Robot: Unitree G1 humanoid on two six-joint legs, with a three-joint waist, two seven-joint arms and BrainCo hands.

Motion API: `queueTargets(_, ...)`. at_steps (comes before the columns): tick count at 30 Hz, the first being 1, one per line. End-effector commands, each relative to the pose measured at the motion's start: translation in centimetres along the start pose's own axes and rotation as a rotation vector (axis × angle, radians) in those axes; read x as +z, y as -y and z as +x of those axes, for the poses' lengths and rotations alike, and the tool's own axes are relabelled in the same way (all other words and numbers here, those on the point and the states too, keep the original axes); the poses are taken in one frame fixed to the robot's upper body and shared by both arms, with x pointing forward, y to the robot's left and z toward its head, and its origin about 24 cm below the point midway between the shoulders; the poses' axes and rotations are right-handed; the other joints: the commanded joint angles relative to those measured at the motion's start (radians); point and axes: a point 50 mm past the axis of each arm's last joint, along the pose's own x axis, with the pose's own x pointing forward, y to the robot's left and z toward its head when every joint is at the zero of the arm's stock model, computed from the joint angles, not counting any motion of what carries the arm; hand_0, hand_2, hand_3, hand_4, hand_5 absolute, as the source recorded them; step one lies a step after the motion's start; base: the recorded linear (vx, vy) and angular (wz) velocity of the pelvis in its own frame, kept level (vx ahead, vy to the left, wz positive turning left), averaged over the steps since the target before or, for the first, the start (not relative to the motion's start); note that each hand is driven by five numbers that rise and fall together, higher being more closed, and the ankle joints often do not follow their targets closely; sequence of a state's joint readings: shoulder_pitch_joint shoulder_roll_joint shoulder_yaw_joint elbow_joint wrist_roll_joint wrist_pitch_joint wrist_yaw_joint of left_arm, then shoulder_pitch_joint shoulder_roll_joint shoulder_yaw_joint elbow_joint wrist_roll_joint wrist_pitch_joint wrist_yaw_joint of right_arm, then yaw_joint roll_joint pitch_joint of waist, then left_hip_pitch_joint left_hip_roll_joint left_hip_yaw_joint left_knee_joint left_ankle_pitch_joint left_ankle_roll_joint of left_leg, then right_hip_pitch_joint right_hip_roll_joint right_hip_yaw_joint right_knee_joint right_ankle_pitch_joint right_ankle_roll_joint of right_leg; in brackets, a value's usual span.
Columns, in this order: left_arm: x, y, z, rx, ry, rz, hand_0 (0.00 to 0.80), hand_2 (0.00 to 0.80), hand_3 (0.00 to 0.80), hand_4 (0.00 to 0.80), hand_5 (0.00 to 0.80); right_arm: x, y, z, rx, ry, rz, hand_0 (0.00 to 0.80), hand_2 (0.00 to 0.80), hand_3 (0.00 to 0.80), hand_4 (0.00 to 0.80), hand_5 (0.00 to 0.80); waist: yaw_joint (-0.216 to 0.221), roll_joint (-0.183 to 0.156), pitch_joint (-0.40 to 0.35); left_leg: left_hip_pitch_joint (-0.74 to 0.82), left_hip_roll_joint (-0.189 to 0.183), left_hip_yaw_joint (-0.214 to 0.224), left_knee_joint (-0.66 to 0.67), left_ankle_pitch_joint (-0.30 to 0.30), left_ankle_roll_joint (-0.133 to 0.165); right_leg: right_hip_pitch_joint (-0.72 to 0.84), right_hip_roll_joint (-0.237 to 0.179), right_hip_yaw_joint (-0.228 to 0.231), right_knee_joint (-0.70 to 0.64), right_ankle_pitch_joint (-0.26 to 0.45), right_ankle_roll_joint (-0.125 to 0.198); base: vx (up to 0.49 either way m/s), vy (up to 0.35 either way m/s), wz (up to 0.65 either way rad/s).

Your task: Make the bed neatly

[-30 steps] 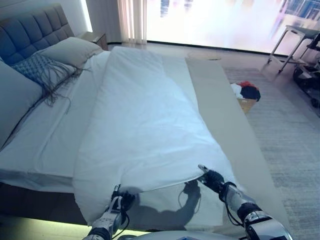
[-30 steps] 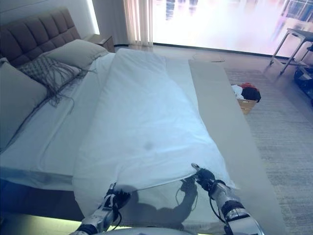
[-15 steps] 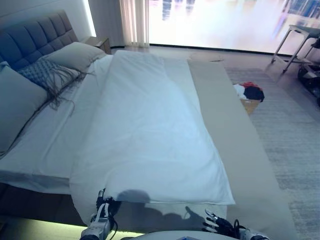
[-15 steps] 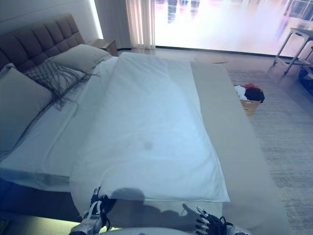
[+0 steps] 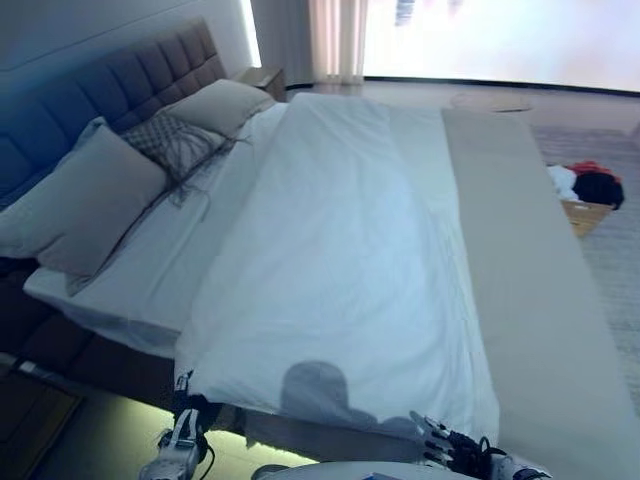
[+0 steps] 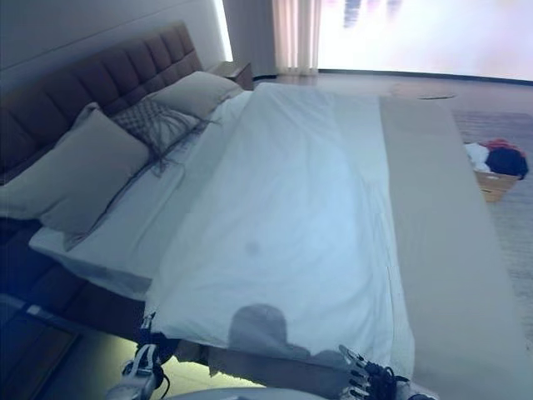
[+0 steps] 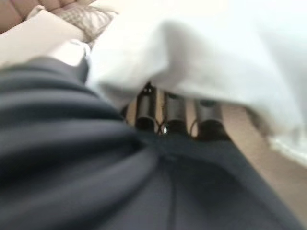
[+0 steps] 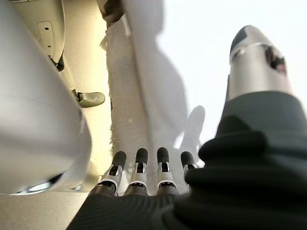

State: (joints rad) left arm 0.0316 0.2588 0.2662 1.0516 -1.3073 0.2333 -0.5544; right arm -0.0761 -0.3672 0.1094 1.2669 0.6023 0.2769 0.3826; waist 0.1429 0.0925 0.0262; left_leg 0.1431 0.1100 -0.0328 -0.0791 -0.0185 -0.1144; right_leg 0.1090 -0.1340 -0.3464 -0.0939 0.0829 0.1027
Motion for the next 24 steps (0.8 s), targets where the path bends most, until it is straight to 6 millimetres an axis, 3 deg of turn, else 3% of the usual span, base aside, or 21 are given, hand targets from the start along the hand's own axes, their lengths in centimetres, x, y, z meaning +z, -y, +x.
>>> queueTargets(1,6.9,0.2,-2.3,-0.056,0.136,0.092,0.800,0.800,0.800,0.800,0.800,2.2,-1.2,0.2,0.026,0.049,-0.001,0.000,0.000,0.000,0.000,0.000,0.080,-0.062,0.037,-0.052,-0.076,-0.026,-0.008,0.023,0.035,0.082,-0.037,-0.015,0.012,-0.088,0.027,-0.055,0.044,0.19)
queueTargets(6,9.6,-1.4,-5.1,0.016,0.166,0.092,0.800,0.800,0.800,0.800,0.800,3.0,-0.7,-0.1,0.002,0.071,-0.004,0.000,0.000,0.000,0.000,0.000,0.099,-0.055,0.037,-0.062,-0.087,-0.045,-0.008,0.030,0.037,0.081,-0.038,-0.024,0.014,-0.088,0.032,-0.057,0.069,0.16)
queueTargets(11,11.1,-0.9,-5.7,0.001,0.138,0.118,0.800,0.800,0.800,0.800,0.800,2.9,0.0,-0.2,-0.049,0.099,0.081,0.000,0.000,0.000,0.000,0.000,0.106,-0.048,0.043,-0.063,-0.113,-0.046,-0.008,0.025,0.059,0.078,-0.069,-0.037,0.055,-0.084,0.048,-0.086,0.150,0.09)
queueTargets(14,11.0,-0.3,-5.2,-0.018,0.095,0.159,0.800,0.800,0.800,0.800,0.800,3.5,0.0,-0.3,-0.064,0.151,0.122,0.000,0.000,0.000,0.000,0.000,0.101,-0.036,0.066,-0.056,-0.141,-0.031,-0.008,0.021,0.082,0.014,-0.128,-0.050,0.184,-0.017,0.063,-0.192,0.196,0.12)
queueTargets(16,11.1,0.2,-4.7,-0.043,0.101,0.161,0.800,0.800,0.800,0.800,0.800,4.2,-0.3,-0.3,-0.059,0.175,0.111,0.000,0.000,0.000,0.000,0.000,0.099,-0.022,0.083,-0.052,-0.149,-0.017,-0.008,0.024,0.099,-0.025,-0.139,-0.035,0.341,-0.055,0.055,-0.318,0.208,0.17)
queueTargets(18,10.6,1.2,-3.7,-0.088,0.090,0.180,0.800,0.800,0.800,0.800,0.800,4.9,-0.7,-0.3,-0.035,0.200,0.092,0.000,0.000,0.000,0.000,0.000,0.092,-0.014,0.090,-0.068,-0.170,-0.034,-0.002,0.044,0.120,-0.055,-0.101,0.023,0.579,-0.088,0.044,-0.362,0.119,0.20)
queueTargets(19,10.4,1.5,-3.2,-0.098,0.087,0.187,0.800,0.800,0.800,0.800,0.800,5.1,-0.9,-0.3,-0.019,0.214,0.084,0.000,0.000,0.000,0.000,0.000,0.092,-0.018,0.093,-0.074,-0.180,-0.040,0.002,0.049,0.124,-0.059,-0.087,0.043,0.616,-0.092,0.041,-0.365,-0.041,0.16)
queueTargets(20,9.7,2.1,-2.3,-0.110,0.077,0.201,0.800,0.800,0.800,0.800,0.800,5.7,-1.3,-0.3,0.007,0.232,0.079,0.000,0.000,0.000,0.000,0.000,0.090,-0.038,0.094,-0.103,-0.203,-0.058,0.009,0.059,0.125,-0.026,-0.017,0.095,0.619,-0.093,0.042,-0.363,-0.119,0.26)
queueTargets(22,9.0,2.7,-1.3,-0.117,0.063,0.221,0.800,0.800,0.800,0.800,0.800,6.6,-1.8,-0.5,0.041,0.252,0.067,0.000,0.000,0.000,0.000,0.000,0.095,-0.070,0.090,-0.160,-0.233,-0.077,0.020,0.077,0.120,0.043,0.053,0.150,0.518,-0.088,0.050,-0.338,-0.163,0.54)
queueTargets(23,8.7,3.3,-0.6,-0.121,0.055,0.227,0.800,0.800,0.800,0.800,0.800,7.5,-2.1,-0.6,0.050,0.263,0.065,0.000,0.000,0.000,0.000,0.000,0.102,-0.094,0.090,-0.228,-0.254,-0.081,0.045,0.094,0.103,0.111,0.081,0.197,0.370,-0.131,0.028,-0.348,-0.166,0.49)
queueTargets(24,8.5,3.6,-0.2,-0.122,0.052,0.230,0.800,0.800,0.800,0.800,0.800,8.5,-2.6,-0.8,0.055,0.281,0.060,0.000,0.000,0.000,0.000,0.000,0.113,-0.098,0.089,-0.285,-0.248,-0.070,0.062,0.115,0.078,0.150,0.102,0.215,0.268,-0.182,0.002,-0.316,-0.150,0.22)
